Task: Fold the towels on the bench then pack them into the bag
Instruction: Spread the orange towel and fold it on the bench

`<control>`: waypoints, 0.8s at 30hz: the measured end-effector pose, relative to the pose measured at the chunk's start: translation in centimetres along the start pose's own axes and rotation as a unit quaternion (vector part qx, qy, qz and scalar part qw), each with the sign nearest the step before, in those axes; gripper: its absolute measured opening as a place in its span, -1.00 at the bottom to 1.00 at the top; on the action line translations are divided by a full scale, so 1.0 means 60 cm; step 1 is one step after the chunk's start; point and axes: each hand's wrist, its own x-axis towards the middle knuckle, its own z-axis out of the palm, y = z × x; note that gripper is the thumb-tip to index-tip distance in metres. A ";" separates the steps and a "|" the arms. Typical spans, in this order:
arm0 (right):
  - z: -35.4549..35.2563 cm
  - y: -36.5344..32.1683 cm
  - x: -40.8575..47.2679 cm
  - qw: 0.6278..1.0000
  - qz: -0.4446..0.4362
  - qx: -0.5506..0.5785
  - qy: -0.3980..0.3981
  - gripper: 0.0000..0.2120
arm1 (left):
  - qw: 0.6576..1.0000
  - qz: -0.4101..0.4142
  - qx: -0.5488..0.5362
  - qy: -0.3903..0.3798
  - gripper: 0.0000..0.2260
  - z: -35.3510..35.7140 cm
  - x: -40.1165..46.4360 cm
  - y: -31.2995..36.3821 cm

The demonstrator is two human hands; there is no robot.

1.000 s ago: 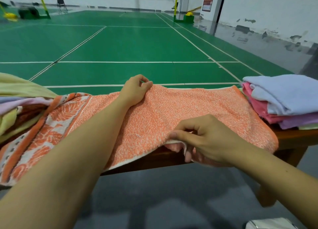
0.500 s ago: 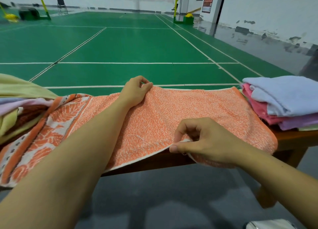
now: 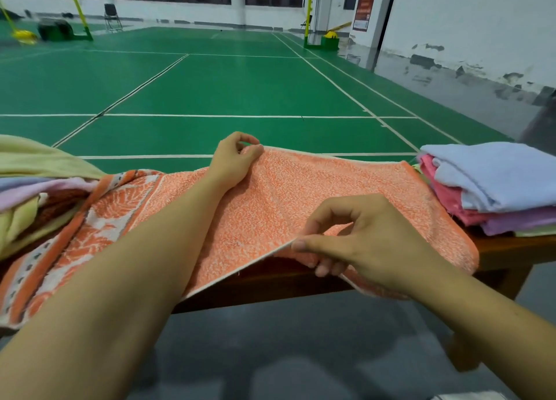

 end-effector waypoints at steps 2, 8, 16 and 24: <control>-0.004 -0.008 0.001 0.999 0.005 0.026 0.025 -0.89 | 0.997 -0.023 -0.072 0.014 -0.81 -0.006 -0.002 0.009; -0.046 -0.035 0.015 0.990 0.004 0.062 0.129 -0.92 | 0.946 -0.127 -0.298 0.008 -0.82 -0.041 0.032 0.064; -0.088 -0.019 0.078 0.960 -0.031 -0.032 0.276 -0.78 | 0.921 -0.102 -0.356 0.122 -0.84 -0.112 0.060 0.100; -0.133 0.005 0.197 0.952 -0.023 0.107 0.287 -0.73 | 0.921 -0.054 -0.330 0.201 -0.85 -0.230 0.043 0.092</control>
